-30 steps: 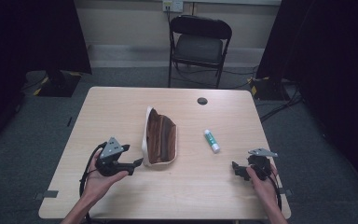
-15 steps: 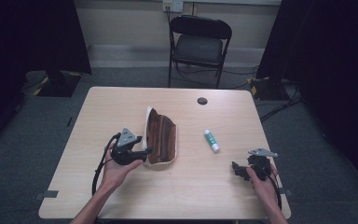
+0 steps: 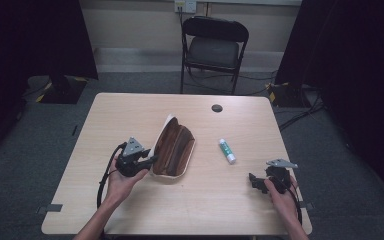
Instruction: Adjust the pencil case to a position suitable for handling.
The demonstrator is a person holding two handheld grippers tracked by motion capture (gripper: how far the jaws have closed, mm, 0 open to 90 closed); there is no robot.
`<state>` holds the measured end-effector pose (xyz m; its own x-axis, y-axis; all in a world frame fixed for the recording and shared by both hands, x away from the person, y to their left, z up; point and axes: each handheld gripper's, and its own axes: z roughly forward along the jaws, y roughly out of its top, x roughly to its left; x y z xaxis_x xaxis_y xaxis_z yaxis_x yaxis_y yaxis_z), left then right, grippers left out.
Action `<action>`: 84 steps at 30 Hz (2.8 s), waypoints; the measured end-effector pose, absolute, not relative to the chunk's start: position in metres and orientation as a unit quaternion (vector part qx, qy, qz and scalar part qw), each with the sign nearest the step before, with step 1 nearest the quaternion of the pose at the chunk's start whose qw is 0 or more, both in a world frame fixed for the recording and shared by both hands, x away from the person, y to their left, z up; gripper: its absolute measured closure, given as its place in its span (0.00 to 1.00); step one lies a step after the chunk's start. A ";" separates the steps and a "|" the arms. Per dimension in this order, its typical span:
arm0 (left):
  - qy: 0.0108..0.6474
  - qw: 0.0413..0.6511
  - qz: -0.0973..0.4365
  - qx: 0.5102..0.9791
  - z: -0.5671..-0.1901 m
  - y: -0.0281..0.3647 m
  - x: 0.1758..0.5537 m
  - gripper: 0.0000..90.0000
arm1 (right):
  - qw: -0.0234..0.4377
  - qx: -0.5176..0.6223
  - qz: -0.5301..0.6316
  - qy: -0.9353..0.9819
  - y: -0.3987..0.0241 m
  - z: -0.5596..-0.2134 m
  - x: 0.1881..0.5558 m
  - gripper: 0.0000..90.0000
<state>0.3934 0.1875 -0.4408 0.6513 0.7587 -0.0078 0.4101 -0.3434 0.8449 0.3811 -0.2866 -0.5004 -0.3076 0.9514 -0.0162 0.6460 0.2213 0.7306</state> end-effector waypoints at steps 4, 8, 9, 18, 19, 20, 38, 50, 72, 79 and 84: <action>0.362 0.443 0.187 0.798 -0.439 0.195 0.392 0.81 | 0.240 0.537 0.318 0.744 -0.287 -0.500 0.381 0.10; 0.341 0.441 0.178 0.811 -0.437 0.202 0.387 0.85 | 0.240 0.537 0.318 0.744 -0.287 -0.500 0.381 0.10; 0.340 0.440 0.177 0.812 -0.437 0.204 0.385 0.86 | 0.240 0.537 0.318 0.744 -0.287 -0.500 0.381 0.10; 0.321 0.461 0.149 0.814 -0.438 0.215 0.378 0.87 | 0.240 0.537 0.318 0.744 -0.287 -0.500 0.381 0.10; 0.318 0.462 0.147 0.815 -0.438 0.215 0.377 0.87 | 0.240 0.537 0.318 0.744 -0.287 -0.500 0.381 0.10; 0.313 0.465 0.144 0.815 -0.438 0.215 0.376 0.87 | 0.240 0.537 0.318 0.744 -0.287 -0.500 0.381 0.10; 0.257 0.499 0.091 0.823 -0.436 0.209 0.355 0.88 | 0.240 0.537 0.318 0.744 -0.287 -0.500 0.381 0.10; 0.290 0.491 0.113 0.814 -0.434 0.213 0.350 0.64 | 0.240 0.537 0.318 0.744 -0.287 -0.500 0.381 0.10; 0.330 0.431 0.144 0.828 -0.455 0.220 0.341 0.79 | 0.240 0.535 0.319 0.745 -0.286 -0.500 0.381 0.10; 0.335 0.418 0.158 0.830 -0.456 0.227 0.348 0.83 | 0.240 0.534 0.319 0.746 -0.286 -0.500 0.381 0.10; 0.333 0.418 0.157 0.830 -0.455 0.229 0.350 0.86 | 0.240 0.534 0.319 0.746 -0.286 -0.500 0.381 0.10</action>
<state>0.3497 0.2290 -0.4546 0.7290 0.6843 -0.0168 0.4208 -0.4288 0.7994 0.3809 -0.2864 -0.5005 -0.3156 0.9487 -0.0168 0.6429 0.2268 0.7316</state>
